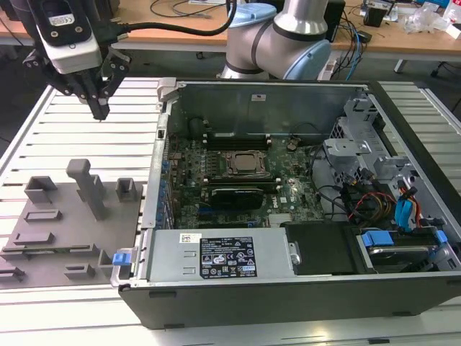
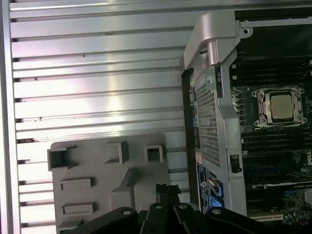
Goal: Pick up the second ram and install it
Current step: 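Reach for the second ram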
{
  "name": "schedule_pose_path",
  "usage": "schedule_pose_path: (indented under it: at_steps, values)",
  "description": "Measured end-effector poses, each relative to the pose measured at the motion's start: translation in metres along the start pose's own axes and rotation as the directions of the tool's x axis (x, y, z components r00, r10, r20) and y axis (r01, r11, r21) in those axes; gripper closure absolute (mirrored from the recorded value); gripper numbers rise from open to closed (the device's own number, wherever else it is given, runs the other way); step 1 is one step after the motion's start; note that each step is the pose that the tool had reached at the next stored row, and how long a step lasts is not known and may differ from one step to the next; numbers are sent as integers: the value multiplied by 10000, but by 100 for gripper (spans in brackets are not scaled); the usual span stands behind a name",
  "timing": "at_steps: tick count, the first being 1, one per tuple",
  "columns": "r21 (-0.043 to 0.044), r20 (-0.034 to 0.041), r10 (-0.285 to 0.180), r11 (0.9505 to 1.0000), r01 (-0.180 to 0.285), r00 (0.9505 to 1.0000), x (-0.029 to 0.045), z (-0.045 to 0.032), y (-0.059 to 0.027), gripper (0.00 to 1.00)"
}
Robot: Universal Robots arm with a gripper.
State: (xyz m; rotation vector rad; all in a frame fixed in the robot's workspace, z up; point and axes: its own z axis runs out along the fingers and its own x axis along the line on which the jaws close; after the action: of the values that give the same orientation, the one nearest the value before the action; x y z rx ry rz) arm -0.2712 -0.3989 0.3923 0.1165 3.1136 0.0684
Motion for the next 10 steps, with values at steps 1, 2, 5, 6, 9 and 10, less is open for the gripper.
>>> schedule_pose_path:
  at_steps: [1,2,5,6,9,10]
  values:
    - [0,0,1,10000,-1,10000,41,-1,-3,89]
    - [0,-1,1,10000,-1,10000,88,-2,-6,89]
    - [0,0,0,10000,0,10000,141,-2,-11,89]
    - [0,0,1,10000,-1,10000,161,-2,-12,89]
    - [0,-1,0,10000,0,10000,229,-3,-17,89]
    - [0,-1,0,10000,0,10000,250,-3,-19,89]
